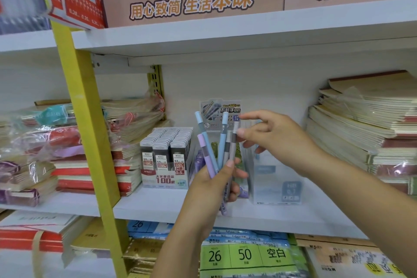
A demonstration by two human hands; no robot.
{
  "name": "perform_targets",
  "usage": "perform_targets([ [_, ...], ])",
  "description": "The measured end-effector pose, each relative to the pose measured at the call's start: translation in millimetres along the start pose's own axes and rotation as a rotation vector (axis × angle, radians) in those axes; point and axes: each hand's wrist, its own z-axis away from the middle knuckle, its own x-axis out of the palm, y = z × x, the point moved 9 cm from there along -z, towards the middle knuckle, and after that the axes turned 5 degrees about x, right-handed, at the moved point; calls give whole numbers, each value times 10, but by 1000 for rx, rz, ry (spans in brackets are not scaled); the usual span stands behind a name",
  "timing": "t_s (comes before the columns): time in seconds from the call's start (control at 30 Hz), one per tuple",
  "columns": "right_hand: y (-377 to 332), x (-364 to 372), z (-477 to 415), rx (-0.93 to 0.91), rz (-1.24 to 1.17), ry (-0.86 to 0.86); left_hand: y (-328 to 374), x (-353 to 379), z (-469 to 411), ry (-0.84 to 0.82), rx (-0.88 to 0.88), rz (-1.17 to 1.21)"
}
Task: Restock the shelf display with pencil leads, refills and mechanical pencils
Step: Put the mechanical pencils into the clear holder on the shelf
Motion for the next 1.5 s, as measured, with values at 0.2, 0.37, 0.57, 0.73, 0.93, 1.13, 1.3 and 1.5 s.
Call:
perform_targets([
  [0.2,7,-63,35,-6,-198,118,-23,59,-4,-3,9,9],
  [0.37,-209,-792,15,-209,-111,500,-56,-55,-29,65,17,2],
  [0.57,9,-766,-229,-176,550,375,-73,-124,-57,93,43,-68],
  [0.73,222,-648,-340,-172,667,298,-68,-46,-52,53,20,-40],
  [0.93,208,-628,-371,-189,648,306,-66,-21,-38,42,5,-34],
  [1.13,177,-606,-366,-204,641,333,-72,-19,-42,29,7,-32],
  [1.3,197,-571,-381,-194,689,343,-82,-27,-48,13,16,-63],
  [1.5,203,-529,-367,-220,780,367,-92,-19,-60,-1,21,-71],
])
